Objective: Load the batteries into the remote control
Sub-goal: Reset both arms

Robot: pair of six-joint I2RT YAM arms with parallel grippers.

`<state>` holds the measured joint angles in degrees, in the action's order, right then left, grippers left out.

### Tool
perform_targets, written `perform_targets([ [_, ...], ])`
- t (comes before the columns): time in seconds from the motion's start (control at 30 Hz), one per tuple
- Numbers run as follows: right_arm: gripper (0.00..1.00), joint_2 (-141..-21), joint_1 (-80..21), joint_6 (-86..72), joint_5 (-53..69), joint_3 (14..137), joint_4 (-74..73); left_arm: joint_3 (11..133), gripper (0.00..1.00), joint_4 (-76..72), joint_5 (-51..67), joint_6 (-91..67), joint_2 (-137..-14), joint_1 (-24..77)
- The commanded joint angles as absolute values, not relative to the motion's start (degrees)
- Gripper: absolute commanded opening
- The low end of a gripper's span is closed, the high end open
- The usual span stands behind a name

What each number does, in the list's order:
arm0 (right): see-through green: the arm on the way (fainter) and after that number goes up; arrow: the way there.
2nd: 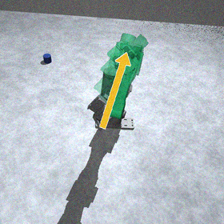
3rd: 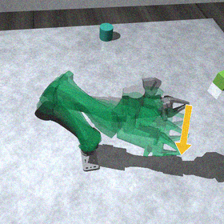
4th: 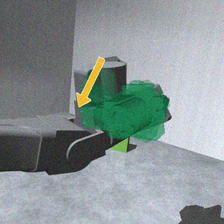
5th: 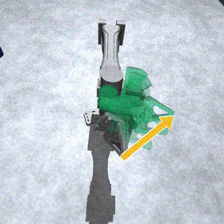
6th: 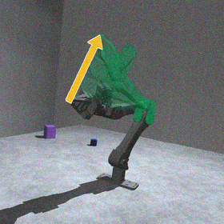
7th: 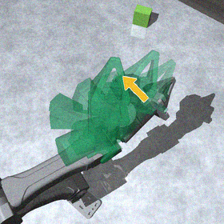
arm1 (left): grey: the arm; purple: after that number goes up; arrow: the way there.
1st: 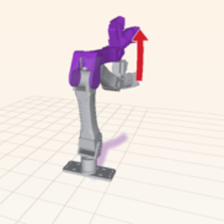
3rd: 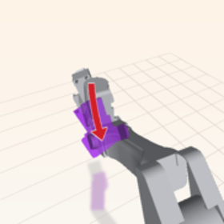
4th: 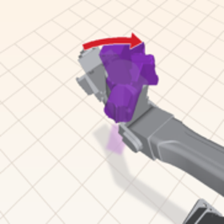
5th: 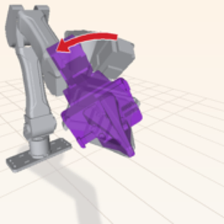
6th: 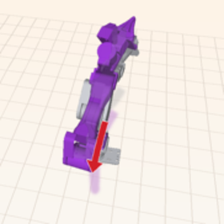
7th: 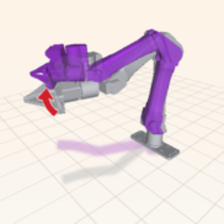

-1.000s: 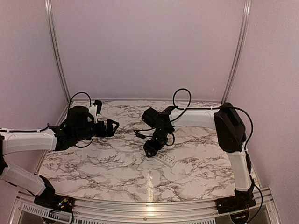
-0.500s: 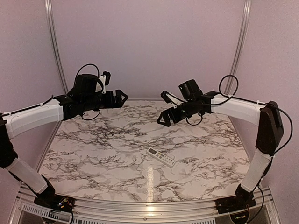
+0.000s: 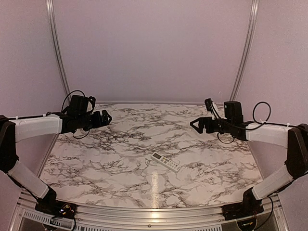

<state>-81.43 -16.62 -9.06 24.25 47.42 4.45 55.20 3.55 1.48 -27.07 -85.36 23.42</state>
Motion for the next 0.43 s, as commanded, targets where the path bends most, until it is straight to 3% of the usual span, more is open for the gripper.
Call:
perform_targets([
  [0.0,0.99,-81.05,-15.63,-13.13,25.14,39.75,17.66,48.77,0.99,-2.32,0.44,-29.42,-83.39,23.79],
  [0.4,0.99,-84.57,-15.63,-15.54,28.94,34.14,26.85,42.77,0.99,-8.63,-0.92,-28.19,-82.32,23.79],
])
